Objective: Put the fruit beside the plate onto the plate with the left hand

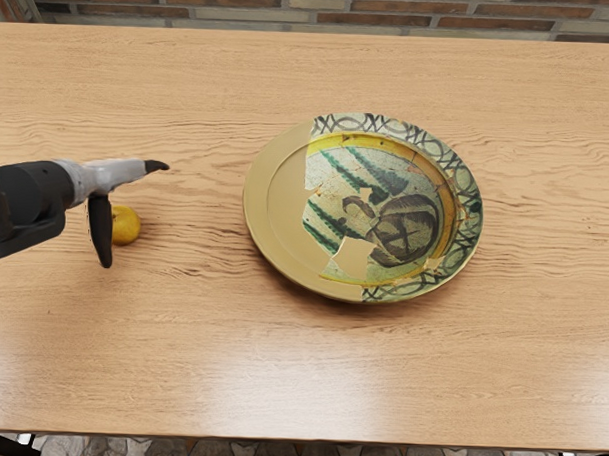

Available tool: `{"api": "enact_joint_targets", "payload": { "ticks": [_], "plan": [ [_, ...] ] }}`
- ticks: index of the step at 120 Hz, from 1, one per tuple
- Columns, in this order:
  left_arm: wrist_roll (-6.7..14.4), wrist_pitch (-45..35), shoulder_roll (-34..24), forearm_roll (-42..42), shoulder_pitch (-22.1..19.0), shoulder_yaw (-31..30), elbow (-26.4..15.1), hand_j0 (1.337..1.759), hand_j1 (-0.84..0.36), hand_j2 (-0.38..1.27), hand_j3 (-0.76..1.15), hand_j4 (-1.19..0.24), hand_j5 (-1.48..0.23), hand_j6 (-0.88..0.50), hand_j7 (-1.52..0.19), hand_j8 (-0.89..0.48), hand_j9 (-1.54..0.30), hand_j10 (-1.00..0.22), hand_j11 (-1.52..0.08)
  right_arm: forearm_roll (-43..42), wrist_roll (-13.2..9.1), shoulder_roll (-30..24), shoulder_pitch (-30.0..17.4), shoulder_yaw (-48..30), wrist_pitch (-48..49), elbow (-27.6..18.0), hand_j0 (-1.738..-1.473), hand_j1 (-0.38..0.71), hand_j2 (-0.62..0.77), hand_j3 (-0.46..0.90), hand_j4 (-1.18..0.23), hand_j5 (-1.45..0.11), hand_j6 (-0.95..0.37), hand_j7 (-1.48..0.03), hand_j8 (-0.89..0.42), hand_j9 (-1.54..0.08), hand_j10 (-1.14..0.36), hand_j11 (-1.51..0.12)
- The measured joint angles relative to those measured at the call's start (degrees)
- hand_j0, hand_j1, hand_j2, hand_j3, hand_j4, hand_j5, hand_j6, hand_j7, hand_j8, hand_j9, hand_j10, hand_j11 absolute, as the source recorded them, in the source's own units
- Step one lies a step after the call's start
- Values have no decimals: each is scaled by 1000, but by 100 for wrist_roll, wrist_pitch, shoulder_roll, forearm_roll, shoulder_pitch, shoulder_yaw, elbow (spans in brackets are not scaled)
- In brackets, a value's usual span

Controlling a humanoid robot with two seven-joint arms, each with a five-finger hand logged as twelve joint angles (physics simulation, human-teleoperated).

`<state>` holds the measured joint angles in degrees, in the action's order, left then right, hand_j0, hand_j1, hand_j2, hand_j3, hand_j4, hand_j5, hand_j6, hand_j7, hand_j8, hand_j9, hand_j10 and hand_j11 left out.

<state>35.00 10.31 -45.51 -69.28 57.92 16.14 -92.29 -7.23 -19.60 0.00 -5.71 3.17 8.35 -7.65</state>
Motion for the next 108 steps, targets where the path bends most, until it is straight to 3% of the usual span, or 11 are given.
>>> {"api": "enact_joint_targets", "payload": {
  "ticks": [39, 83, 108],
  "plan": [
    [0, -354, 106, -326, -9, -394, 189, 1658, 278, 15, 0, -67, -80, -69, -80, -68, -80, -66, -79, -2, 0, 0, 0, -1, 0, 0, -1658, -349, 0, 0, 0, 0, 0, 0, 0, 0, 0, 0],
    [0, -528, 564, -561, 20, -675, 805, 1658, 142, 38, 0, -181, -228, -182, -228, -182, -227, -180, -227, -2, 0, 0, 0, -1, 0, 0, -1658, -349, 0, 0, 0, 0, 0, 0, 0, 0, 0, 0],
    [0, -1002, 611, -639, 1, -873, 916, 1658, 106, 44, 0, -211, -267, -212, -267, -212, -266, -210, -266, -1, 0, 0, 0, -1, 0, 0, -1658, -349, 0, 0, 0, 0, 0, 0, 0, 0, 0, 0]
  ]
}}
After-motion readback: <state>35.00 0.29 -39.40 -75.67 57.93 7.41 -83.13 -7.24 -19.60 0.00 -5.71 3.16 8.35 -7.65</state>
